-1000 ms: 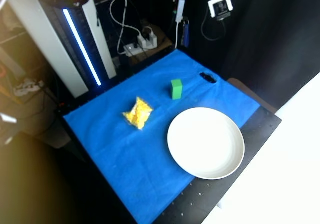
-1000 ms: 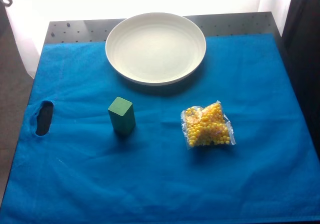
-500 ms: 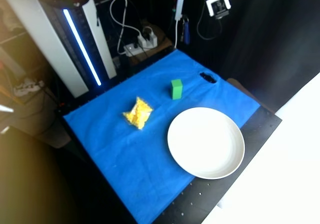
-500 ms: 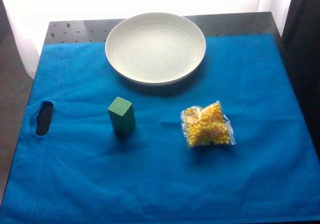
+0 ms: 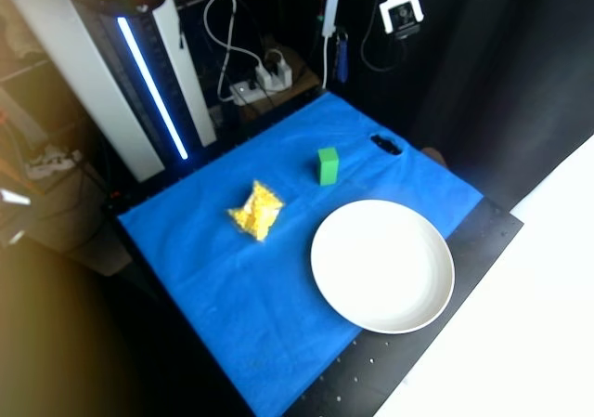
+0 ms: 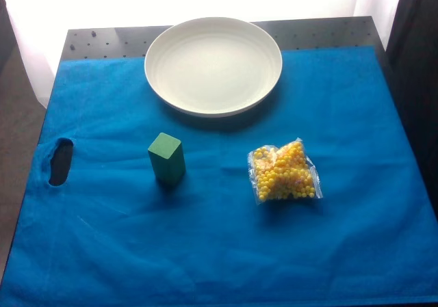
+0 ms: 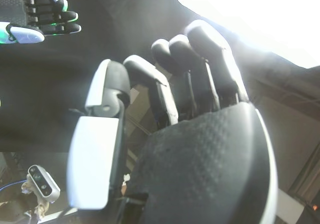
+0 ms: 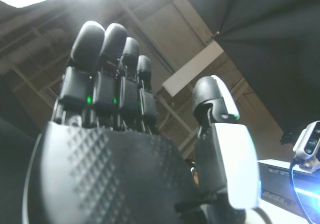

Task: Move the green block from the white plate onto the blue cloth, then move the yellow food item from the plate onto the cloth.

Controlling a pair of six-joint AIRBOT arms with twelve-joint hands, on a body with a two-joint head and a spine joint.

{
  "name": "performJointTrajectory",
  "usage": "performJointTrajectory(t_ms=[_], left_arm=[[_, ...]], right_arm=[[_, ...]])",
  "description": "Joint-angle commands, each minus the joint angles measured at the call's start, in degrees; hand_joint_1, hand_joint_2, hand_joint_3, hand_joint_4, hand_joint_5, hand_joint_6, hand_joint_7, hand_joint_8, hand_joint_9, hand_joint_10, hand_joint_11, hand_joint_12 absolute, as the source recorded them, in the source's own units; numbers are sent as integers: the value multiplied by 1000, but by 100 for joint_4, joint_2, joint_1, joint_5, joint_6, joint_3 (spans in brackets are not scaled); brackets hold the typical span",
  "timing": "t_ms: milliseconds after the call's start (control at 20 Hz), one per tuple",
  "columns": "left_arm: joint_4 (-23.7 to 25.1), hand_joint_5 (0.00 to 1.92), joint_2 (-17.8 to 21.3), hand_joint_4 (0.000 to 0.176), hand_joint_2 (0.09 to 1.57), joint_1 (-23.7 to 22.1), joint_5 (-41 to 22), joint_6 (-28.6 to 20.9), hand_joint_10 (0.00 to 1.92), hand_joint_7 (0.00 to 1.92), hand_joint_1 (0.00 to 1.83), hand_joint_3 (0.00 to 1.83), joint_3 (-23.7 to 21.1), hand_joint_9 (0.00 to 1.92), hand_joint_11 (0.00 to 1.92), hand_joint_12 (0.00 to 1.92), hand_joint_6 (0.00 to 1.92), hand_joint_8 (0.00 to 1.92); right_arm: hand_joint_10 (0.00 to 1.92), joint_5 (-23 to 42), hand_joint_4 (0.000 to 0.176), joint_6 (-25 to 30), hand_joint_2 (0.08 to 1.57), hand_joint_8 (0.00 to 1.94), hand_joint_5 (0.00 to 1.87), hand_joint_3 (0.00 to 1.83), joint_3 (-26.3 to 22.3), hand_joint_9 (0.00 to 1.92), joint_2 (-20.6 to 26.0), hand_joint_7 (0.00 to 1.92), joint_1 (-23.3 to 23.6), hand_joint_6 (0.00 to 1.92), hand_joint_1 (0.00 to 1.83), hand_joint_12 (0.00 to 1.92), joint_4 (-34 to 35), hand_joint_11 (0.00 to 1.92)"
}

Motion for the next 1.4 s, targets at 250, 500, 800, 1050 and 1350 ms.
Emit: performJointTrajectory(t_ms=[250, 500, 800, 1050, 1350], left_arm=[[-99, 490, 2, 162, 1391, -4, -665, -37, 1921, 332, 708, 2, -10, 471, 645, 1921, 1700, 1644], [-127, 506, -8, 176, 1383, 10, -690, -38, 1921, 371, 712, 0, -10, 505, 621, 1921, 1683, 1746], [-142, 570, -13, 136, 1343, 14, -707, -40, 1921, 466, 799, 0, -18, 520, 590, 1921, 1589, 1566], [-157, 642, -36, 0, 1244, 21, -734, -39, 1921, 503, 516, 0, -18, 618, 724, 1921, 1007, 1824], [-177, 576, -53, 176, 1334, 29, -753, -41, 1887, 433, 776, 1, -18, 486, 562, 1921, 1572, 1557]], right_arm=[[919, 496, 0, 25, 1278, 148, 319, 0, 8, 366, -14, 485, -7, 202, 477, 1630, 96, 272], [918, 495, 0, 25, 1278, 143, 322, 0, 6, 366, 10, 488, -11, 197, 477, 1630, 95, 272], [918, 495, 0, 25, 1278, 137, 324, 0, -9, 366, 14, 490, -29, 191, 477, 1630, 97, 272], [918, 495, 0, 25, 1278, 132, 326, 0, -9, 366, 5, 492, -32, 186, 477, 1630, 97, 272], [918, 494, 0, 25, 1278, 127, 329, 0, -20, 366, 5, 495, -43, 181, 477, 1630, 97, 272]])
